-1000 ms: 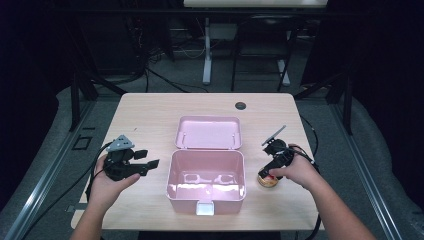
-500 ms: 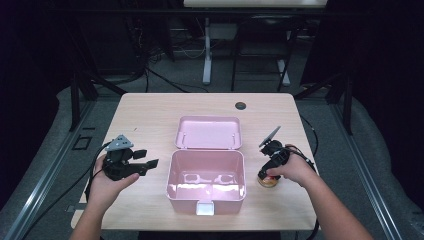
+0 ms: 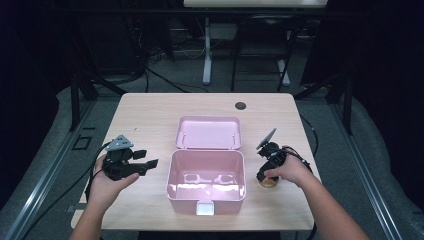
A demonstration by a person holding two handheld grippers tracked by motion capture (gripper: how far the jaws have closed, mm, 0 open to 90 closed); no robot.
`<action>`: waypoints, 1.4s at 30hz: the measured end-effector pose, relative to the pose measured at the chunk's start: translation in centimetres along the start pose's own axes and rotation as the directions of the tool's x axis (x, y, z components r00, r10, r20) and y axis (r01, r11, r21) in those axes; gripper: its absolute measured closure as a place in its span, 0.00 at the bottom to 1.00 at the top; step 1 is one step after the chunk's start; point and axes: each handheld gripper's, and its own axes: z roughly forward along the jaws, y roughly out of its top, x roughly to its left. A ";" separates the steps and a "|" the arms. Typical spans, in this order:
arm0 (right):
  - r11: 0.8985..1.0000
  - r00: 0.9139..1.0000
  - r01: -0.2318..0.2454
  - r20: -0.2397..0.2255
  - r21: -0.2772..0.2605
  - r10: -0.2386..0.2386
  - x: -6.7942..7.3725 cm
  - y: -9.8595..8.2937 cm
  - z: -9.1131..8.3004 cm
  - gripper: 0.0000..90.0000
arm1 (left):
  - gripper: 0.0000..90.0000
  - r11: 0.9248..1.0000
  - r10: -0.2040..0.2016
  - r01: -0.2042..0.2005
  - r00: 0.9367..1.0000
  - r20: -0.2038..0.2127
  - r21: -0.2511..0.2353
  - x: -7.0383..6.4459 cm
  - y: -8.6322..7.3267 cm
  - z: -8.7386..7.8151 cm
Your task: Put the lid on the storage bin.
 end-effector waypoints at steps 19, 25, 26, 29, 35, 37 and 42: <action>0.999 1.000 -0.004 0.008 0.040 0.003 0.1 0.2 1.4 0.08 | 0.44 1.000 -0.004 0.004 1.000 0.000 0.003 0.1 0.0 0.0; 0.999 1.000 -0.026 -0.007 0.040 0.026 -0.2 0.2 1.7 0.09 | 0.44 1.000 -0.003 0.003 1.000 0.004 0.010 0.2 0.0 0.0; 0.999 0.999 -0.034 -0.009 0.035 0.035 -0.2 0.1 1.9 0.10 | 0.44 1.000 -0.004 0.004 1.000 0.002 0.006 0.2 0.0 0.0; 0.999 0.999 -0.034 -0.016 0.042 0.035 -0.4 0.0 2.0 0.11 | 0.44 1.000 -0.006 0.006 1.000 0.003 0.007 0.2 0.0 -0.1; 0.998 0.999 -0.027 -0.021 0.049 0.028 -0.6 -0.3 2.3 0.12 | 0.44 1.000 -0.006 0.006 1.000 0.005 0.011 0.2 0.0 0.0; 0.999 0.999 -0.030 -0.025 0.039 0.031 -0.6 -0.3 2.3 0.12 | 0.44 1.000 -0.004 0.004 1.000 0.005 0.012 0.2 0.0 0.0; 0.998 0.998 -0.046 -0.030 0.047 0.047 -0.6 -0.4 2.2 0.15 | 0.44 1.000 -0.004 0.004 1.000 0.004 0.013 0.2 0.0 0.0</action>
